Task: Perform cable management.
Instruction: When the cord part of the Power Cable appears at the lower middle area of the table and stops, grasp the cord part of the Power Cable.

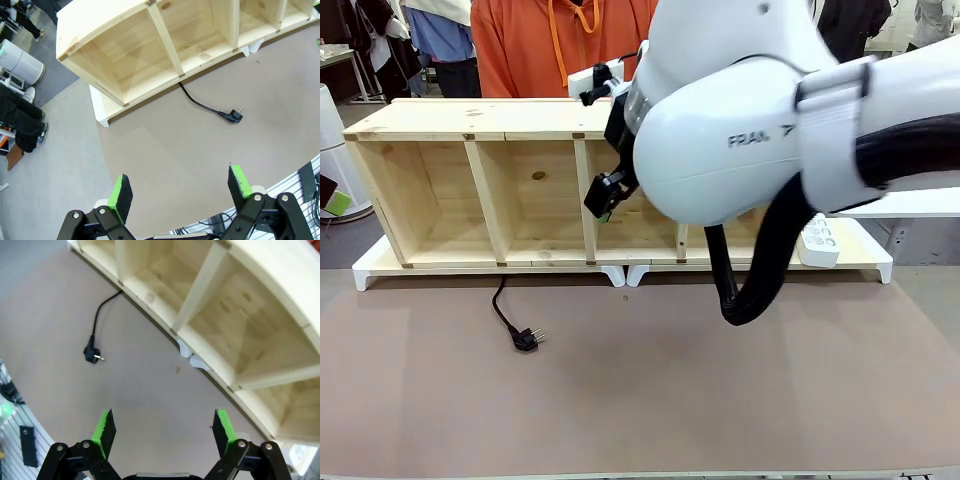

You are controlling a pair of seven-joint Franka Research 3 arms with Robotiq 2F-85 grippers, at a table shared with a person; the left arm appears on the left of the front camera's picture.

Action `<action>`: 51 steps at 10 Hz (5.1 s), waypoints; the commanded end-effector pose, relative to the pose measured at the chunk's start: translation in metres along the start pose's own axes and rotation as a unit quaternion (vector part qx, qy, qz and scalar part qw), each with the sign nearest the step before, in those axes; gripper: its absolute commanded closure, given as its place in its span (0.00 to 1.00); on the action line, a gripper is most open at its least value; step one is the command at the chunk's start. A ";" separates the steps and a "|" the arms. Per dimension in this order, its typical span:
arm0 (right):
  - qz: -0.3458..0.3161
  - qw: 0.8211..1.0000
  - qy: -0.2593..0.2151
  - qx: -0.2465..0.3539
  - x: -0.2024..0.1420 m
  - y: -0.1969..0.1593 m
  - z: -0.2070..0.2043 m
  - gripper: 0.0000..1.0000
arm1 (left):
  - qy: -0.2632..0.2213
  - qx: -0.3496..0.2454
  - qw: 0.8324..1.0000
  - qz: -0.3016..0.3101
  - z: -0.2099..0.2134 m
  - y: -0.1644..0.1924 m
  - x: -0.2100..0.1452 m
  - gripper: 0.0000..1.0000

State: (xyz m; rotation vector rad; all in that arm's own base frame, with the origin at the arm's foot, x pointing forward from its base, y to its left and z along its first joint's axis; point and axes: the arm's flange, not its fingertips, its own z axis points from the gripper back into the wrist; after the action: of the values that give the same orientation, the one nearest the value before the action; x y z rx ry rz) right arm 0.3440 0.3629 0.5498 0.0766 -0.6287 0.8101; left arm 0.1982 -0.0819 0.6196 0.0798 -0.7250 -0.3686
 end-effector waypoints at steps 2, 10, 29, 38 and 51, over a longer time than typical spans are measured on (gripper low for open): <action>-0.008 1.000 0.014 0.013 0.019 0.013 -0.042 0.00 | -0.005 -0.005 1.000 -0.001 -0.001 0.000 0.002 0.00; 0.045 0.993 0.092 0.053 0.034 0.057 -0.126 0.00 | -0.005 -0.005 1.000 -0.001 -0.001 0.000 0.002 0.00; 0.108 0.973 0.138 0.149 0.069 0.082 -0.181 0.00 | -0.005 -0.005 1.000 -0.001 -0.001 0.000 0.002 0.00; 0.075 0.973 0.160 0.148 0.072 0.139 -0.259 0.00 | -0.005 -0.005 1.000 -0.001 -0.001 0.000 0.002 0.00; 0.072 0.963 0.224 0.135 0.070 0.146 -0.311 0.38 | -0.005 -0.005 1.000 -0.001 -0.001 0.000 0.002 0.00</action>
State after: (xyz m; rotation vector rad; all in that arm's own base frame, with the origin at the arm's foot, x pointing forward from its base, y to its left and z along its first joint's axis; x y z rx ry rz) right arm 0.4308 0.5952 0.3115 0.1294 -0.0659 1.0314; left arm 0.1984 -0.0819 0.6196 0.0796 -0.7249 -0.3687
